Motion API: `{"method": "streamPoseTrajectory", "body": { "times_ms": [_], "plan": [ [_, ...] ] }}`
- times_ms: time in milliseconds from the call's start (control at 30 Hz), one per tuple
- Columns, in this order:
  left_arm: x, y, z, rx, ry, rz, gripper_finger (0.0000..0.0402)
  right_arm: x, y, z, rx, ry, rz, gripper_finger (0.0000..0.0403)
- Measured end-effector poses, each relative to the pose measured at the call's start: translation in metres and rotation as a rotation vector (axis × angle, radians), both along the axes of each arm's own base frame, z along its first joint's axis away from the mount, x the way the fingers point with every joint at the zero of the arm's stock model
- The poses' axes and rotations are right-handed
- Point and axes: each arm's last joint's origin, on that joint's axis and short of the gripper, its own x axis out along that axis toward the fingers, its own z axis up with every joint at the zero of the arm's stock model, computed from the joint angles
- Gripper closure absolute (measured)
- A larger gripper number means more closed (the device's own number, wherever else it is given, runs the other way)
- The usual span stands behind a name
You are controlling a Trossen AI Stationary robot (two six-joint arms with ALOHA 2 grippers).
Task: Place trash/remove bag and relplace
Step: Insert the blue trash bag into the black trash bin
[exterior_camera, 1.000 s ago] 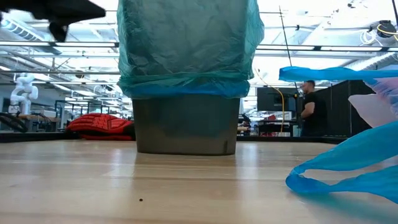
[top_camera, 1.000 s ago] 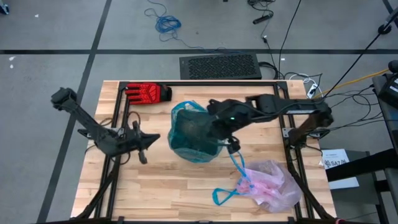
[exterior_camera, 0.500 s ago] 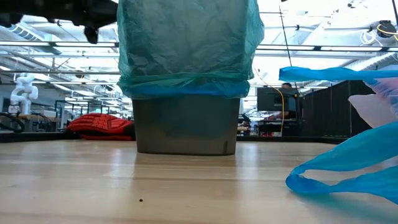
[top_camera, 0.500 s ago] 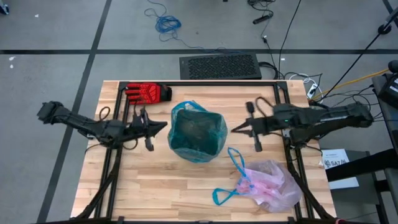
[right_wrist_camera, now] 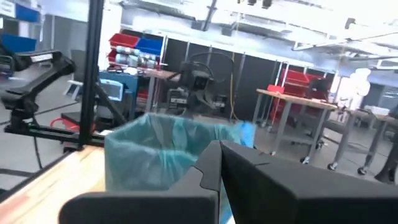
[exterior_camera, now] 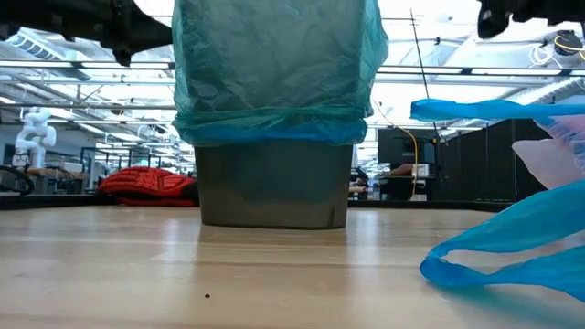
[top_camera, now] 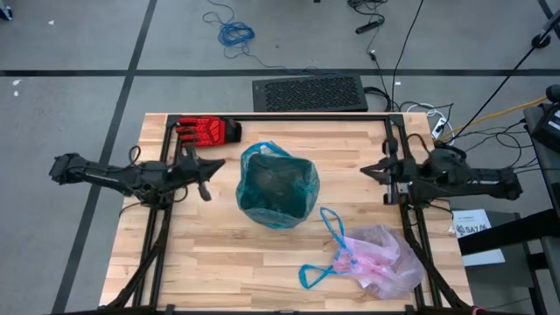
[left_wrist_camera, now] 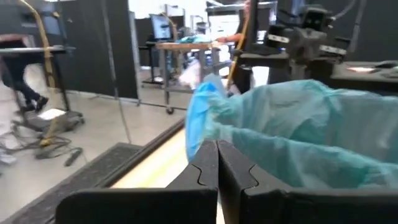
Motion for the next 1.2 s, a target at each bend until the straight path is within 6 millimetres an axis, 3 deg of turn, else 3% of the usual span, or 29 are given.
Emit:
{"method": "streamPoseTrajectory", "body": {
  "times_ms": [267,733,1000,1200],
  "plan": [
    [-0.003,0.006,-0.022,0.015,0.109,0.054,0.0402,0.009,-0.005,-0.053,0.076,0.004,-0.045,0.0403],
    [-0.033,0.009,-0.062,-0.048,0.007,0.068,0.0402,-0.008,-0.004,-0.059,0.097,-0.012,-0.042,0.0403],
    [-0.042,0.008,-0.022,0.049,-0.307,0.012,0.0402,-0.008,-0.004,-0.058,0.097,-0.023,-0.042,0.0403],
    [-0.040,0.013,0.001,0.044,-0.323,0.058,0.0402,-0.008,-0.004,-0.058,0.097,-0.022,-0.045,0.0403]
  ]
}}
